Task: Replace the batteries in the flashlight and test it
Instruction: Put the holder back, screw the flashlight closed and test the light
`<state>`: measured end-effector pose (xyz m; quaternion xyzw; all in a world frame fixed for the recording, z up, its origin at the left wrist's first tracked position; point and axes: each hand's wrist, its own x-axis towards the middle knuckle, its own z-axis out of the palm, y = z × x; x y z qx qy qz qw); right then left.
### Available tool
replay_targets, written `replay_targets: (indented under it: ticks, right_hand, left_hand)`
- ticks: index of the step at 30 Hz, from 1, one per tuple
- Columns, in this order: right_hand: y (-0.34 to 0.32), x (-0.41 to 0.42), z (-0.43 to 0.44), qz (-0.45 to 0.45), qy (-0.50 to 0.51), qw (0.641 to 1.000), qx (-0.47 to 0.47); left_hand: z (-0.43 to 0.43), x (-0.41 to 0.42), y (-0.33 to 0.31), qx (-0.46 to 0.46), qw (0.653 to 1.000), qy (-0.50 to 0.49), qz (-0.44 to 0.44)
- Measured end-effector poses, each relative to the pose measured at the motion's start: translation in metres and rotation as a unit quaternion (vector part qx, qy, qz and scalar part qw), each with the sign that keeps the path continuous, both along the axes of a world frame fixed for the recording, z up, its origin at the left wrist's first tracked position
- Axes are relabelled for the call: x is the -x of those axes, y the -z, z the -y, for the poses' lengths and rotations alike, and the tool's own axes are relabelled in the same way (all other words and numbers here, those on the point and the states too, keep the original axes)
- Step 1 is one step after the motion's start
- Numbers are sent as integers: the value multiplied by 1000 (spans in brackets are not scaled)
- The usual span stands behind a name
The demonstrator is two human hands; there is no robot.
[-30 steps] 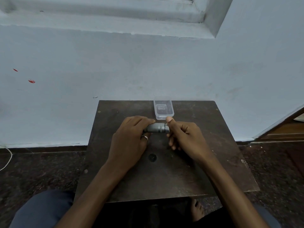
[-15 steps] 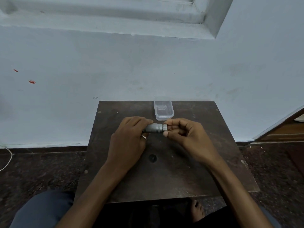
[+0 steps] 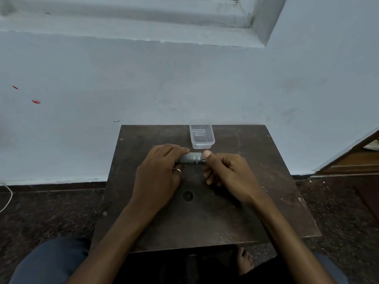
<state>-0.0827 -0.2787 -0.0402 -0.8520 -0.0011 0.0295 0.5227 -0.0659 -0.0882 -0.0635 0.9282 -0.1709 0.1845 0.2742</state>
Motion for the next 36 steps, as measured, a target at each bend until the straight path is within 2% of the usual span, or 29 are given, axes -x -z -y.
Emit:
replay_targets:
  ticks: [3,7,10,15,21,23,27,30,36]
  right_hand:
    - [1,0,4,1,-28,1000,8]
    - [1,0,-2,-9,-2,1000,-10]
    - [7,-2,-4,33,43,998,21]
    - [10,-4,-2,100,33,994,-36]
    - [4,-4,8,49,-26,996,-75]
    - [3,-4,8,41,-20,997,-60]
    - [5,-2,0,43,13,998,39]
    - [5,-2,-1,52,20,997,53]
    - [7,-5,10,47,-36,998,-35]
  left_hand:
    - [0,0,-1,6,1000,7,0]
    - [0,0,-1,28,1000,12,-2]
    - [-1,-2,-1,36,999,8,-1]
    - [-1,-1,0,18,1000,5,-6]
    - [-2,0,0,8,1000,1,-8]
    - [0,1,-1,8,1000,3,-6]
    - [1,3,-2,8,1000,6,0]
    - [1,2,-3,7,1000,-2,-4]
    - [0,1,-4,3,1000,-10,-7]
